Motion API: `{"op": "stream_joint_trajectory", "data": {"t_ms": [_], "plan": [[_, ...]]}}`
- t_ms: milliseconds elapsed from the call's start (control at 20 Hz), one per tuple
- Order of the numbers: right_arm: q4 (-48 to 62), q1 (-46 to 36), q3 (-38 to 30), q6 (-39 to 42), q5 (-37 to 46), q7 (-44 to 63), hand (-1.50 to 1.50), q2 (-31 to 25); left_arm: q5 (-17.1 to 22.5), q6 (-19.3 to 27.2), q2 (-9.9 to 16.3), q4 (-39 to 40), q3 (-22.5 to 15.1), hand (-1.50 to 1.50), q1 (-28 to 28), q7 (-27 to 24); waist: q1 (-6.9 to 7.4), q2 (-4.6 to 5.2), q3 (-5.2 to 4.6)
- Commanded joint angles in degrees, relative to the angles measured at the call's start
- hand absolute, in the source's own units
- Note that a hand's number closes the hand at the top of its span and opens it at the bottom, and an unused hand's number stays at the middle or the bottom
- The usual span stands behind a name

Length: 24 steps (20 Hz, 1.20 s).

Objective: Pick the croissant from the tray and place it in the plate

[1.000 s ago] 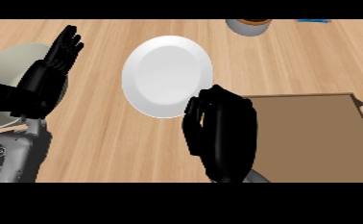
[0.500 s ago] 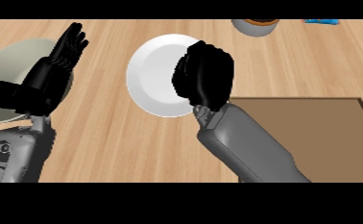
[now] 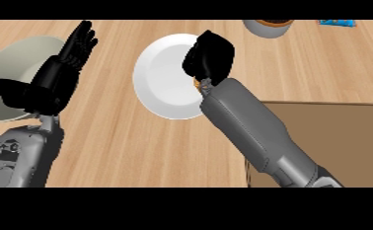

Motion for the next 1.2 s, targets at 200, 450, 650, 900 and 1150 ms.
{"op": "stream_joint_trajectory", "data": {"t_ms": [200, 450, 650, 900, 1150], "plan": [[12.35, -4.19, -2.91, -14.79, -10.85, -0.19, -1.5, 0.37, -1.2, -0.26, -1.66, 0.64, -1.88, 0.0, -0.11, -1.82, 1.69, 0.51, 0.05], [14.26, -6.28, -3.42, -21.71, -16.41, -7.63, -1.5, 0.38, -0.43, -1.17, -0.95, 1.68, -0.87, 0.0, -0.19, -1.74, 2.24, 0.64, 0.06], [15.28, -6.55, -4.06, -31.82, -16.7, -10.78, -1.5, 0.38, -0.4, -1.59, -0.47, 1.42, -0.8, 0.0, -1.55, -0.74, 2.02, 0.52, 0.09], [12.48, -5.92, -5.3, -39.43, -23.6, -16.24, -1.5, 0.37, -0.78, -0.4, -0.88, 1.99, -0.09, 0.0, -2.85, -0.24, 1.26, 0.37, 0.13], [9.59, -1.38, -4.03, -46.25, -28.25, -21.18, -1.5, 0.37, 0.12, -0.95, 0.0, 0.44, 1.5, 0.0, 0.9, -0.54, -1.13, -0.58, 0.09]]}}
